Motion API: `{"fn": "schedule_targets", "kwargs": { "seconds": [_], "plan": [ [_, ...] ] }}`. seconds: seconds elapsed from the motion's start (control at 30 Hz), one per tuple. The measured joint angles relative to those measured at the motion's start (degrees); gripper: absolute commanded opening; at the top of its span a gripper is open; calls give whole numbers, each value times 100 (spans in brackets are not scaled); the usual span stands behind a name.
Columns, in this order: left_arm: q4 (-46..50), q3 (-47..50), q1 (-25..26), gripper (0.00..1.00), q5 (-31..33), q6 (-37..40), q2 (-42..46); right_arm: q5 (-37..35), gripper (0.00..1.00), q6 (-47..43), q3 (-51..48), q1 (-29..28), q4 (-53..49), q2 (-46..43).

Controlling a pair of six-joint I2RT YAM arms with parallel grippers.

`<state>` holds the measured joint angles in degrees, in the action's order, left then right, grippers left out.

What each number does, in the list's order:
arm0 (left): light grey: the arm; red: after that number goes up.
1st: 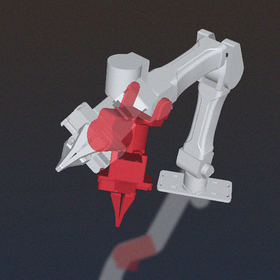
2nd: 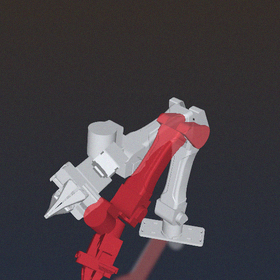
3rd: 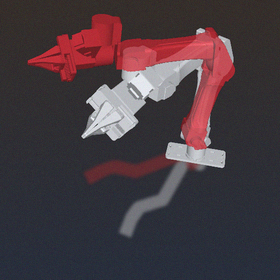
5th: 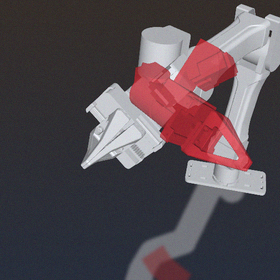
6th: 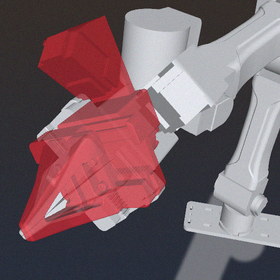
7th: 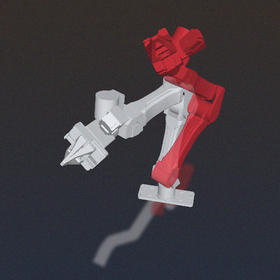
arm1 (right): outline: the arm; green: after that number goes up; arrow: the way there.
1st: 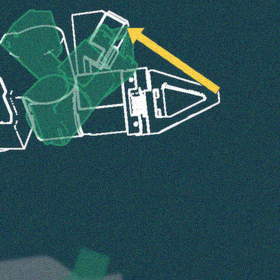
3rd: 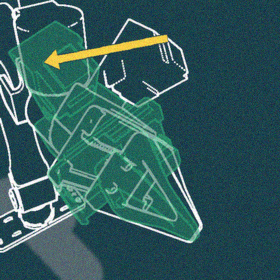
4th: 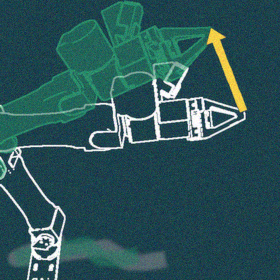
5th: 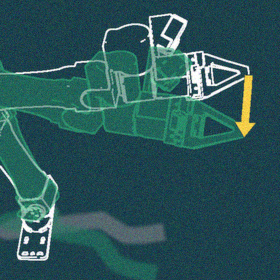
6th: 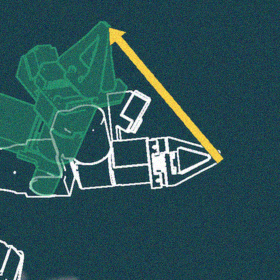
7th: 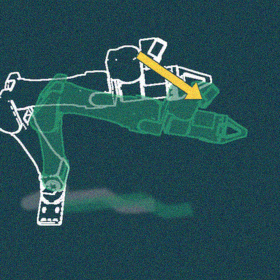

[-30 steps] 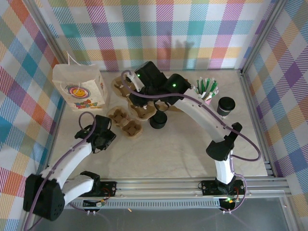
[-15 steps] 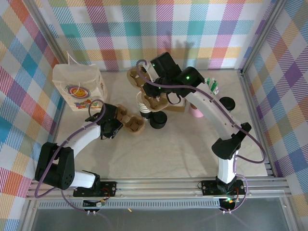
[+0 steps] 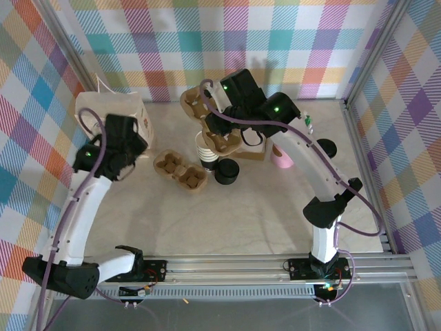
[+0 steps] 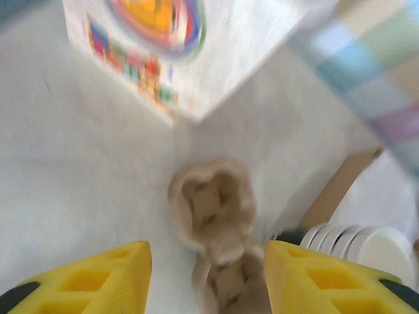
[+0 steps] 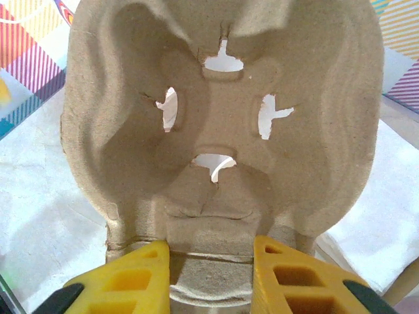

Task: Pack the takeout coffee

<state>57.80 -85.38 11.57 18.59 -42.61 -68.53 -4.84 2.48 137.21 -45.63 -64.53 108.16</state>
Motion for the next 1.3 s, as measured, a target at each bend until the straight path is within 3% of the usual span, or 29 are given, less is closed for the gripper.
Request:
{"fn": "schedule_targets", "kwargs": {
  "seconds": [0.17, 0.47, 0.77, 1.3],
  "plan": [
    [168, -1998, -883, 54, 116, 1104, -1152, 221, 27, -13, -358, 31, 133, -85],
    [573, -4374, -2430, 58, -470, 1937, -3613, 608, 27, 50, -627, 31, 212, -199],
    [717, -5075, -3576, 63, -1117, 2380, -4424, 710, 26, 184, -1123, 31, 339, -566],
    [811, -5252, -3716, 62, -1899, 2835, -5036, 758, 27, 197, -1530, 31, 538, -721]
  ]
}}
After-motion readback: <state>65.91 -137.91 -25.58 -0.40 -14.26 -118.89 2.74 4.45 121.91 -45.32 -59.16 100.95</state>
